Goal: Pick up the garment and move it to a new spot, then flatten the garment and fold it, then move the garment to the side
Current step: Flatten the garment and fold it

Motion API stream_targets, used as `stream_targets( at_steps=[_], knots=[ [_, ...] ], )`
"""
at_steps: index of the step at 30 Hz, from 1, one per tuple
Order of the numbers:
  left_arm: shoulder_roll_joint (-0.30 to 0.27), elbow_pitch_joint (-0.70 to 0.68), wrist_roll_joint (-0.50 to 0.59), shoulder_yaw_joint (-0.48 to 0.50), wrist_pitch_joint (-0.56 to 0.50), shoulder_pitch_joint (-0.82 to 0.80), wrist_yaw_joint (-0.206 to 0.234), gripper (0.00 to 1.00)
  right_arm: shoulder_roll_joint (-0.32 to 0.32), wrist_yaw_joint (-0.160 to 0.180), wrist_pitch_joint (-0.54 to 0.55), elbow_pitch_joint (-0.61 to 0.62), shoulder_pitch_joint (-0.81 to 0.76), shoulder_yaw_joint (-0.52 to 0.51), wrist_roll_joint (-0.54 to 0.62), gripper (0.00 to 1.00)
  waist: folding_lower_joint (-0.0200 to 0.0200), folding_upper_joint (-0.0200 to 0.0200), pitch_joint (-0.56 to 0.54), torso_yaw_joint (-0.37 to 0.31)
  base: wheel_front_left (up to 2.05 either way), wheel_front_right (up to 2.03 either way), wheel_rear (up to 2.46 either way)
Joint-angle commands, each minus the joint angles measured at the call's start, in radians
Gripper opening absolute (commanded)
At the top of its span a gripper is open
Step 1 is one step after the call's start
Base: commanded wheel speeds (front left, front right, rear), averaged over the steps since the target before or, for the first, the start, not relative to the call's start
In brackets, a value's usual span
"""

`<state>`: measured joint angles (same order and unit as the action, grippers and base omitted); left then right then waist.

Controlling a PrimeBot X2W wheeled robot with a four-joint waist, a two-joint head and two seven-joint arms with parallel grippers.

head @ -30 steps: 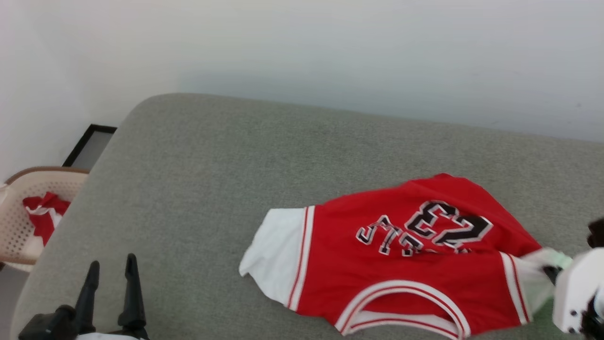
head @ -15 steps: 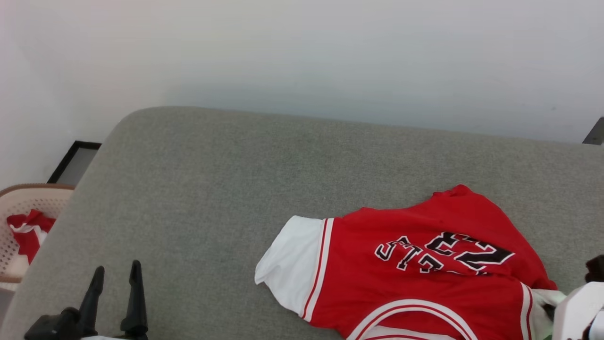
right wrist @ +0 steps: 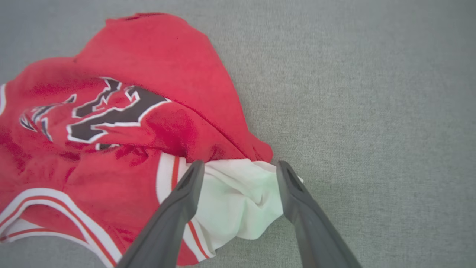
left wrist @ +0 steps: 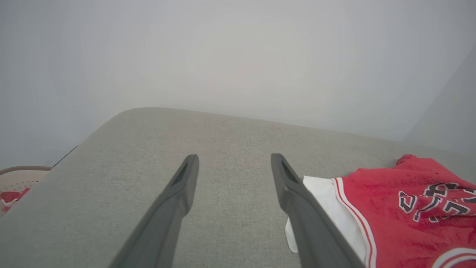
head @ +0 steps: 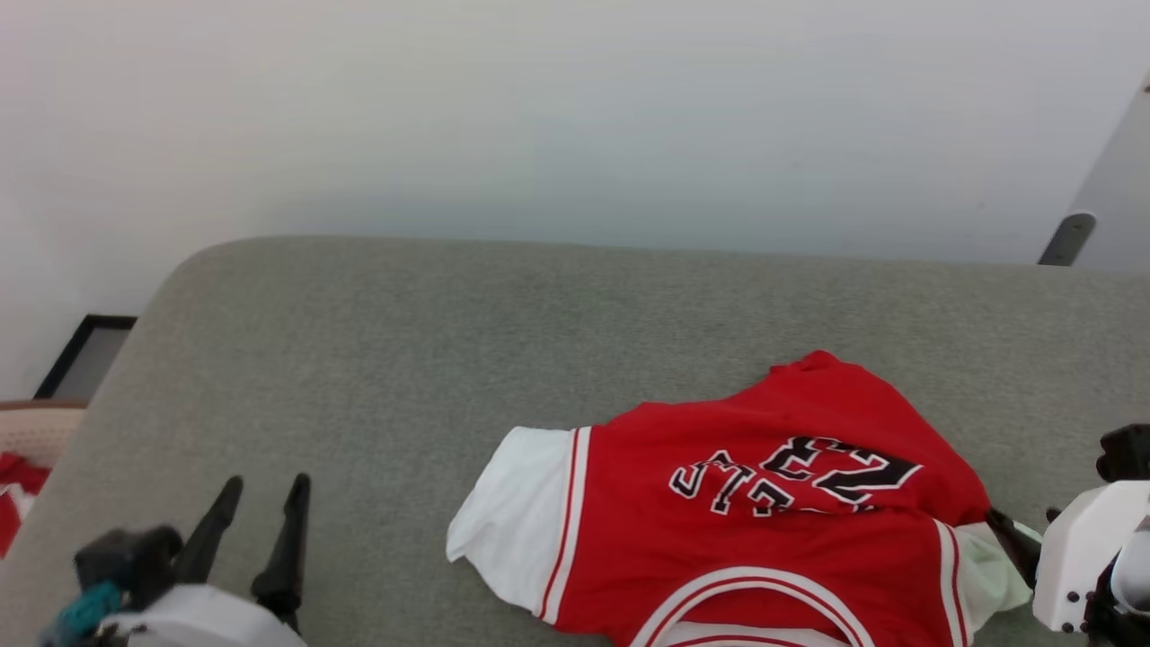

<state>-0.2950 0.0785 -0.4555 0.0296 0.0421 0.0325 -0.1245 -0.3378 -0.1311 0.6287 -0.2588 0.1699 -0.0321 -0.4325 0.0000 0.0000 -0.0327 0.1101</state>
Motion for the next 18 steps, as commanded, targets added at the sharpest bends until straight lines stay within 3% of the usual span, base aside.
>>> stream_targets(
  at_steps=[1, 5, 13, 18],
  knots=[
    [-0.016, -0.016, -0.019, -0.014, -0.03, -0.016, -0.005, 1.0, -0.001, 0.001, -0.01, 0.032, -0.017, -0.008, -0.009, 1.0, 0.0, 0.0, -0.007, -0.023, 0.0, 0.0, 0.0],
    [-0.041, -0.038, -0.08, -0.05, -0.142, -0.043, -0.007, 1.0, 0.013, 0.001, -0.04, 0.104, -0.036, -0.038, 0.003, 1.0, 0.0, 0.0, -0.009, -0.045, 0.0, 0.0, 0.0],
    [-0.111, -0.055, -0.225, -0.142, -0.497, -0.173, -0.006, 1.0, 0.098, 0.001, -0.142, 0.267, -0.097, -0.125, 0.052, 1.0, 0.0, 0.0, 0.004, -0.092, 0.0, 0.0, 0.0],
    [-0.125, -0.018, -0.281, -0.191, -0.688, -0.27, 0.005, 1.0, 0.146, 0.001, -0.221, 0.342, -0.143, -0.144, 0.078, 1.0, 0.0, 0.0, 0.017, -0.12, 0.0, 0.0, 0.0]
  ],
)
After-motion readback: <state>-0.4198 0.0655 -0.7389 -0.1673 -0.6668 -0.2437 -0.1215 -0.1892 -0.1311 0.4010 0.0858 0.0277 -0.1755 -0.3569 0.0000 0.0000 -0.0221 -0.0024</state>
